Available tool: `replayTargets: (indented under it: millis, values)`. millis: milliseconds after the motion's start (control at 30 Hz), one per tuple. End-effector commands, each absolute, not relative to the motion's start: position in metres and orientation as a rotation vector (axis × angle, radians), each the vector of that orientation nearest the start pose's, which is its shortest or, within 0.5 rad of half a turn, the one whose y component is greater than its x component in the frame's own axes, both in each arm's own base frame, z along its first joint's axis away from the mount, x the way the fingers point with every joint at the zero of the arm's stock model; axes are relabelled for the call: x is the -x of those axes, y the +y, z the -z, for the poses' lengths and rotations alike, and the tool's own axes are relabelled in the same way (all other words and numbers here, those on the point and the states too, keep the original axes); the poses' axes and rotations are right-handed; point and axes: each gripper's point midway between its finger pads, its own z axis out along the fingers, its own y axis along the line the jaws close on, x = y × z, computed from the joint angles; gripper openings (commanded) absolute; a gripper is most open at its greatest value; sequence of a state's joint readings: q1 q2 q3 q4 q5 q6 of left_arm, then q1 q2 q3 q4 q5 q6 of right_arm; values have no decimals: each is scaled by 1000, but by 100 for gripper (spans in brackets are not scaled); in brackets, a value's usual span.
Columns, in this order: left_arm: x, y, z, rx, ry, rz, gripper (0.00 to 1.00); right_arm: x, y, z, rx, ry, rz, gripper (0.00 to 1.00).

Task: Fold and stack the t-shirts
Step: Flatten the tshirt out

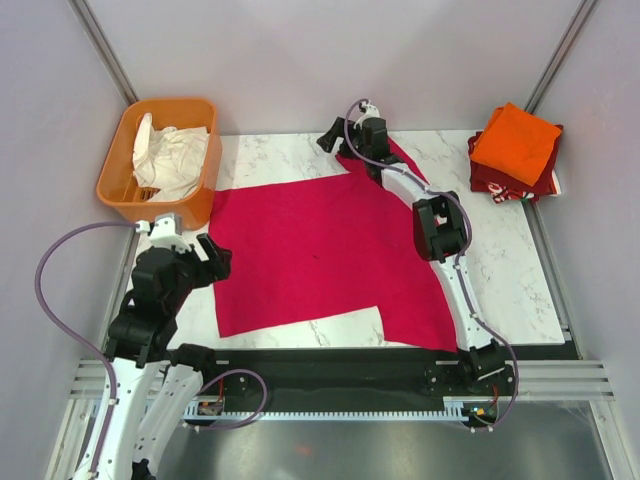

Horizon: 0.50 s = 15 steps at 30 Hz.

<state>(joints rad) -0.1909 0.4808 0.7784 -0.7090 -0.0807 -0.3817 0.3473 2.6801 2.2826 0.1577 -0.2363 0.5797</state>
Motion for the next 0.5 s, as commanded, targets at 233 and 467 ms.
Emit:
replayTargets:
  millis: [233,467]
  values:
    - [-222,-48,-224,266,2024,314,86,-600,210,-275,-123,1723,-542,98]
    - [-239,-90,-201,307,2235,530,82,-485,116,-215,-345,1971,-298,98]
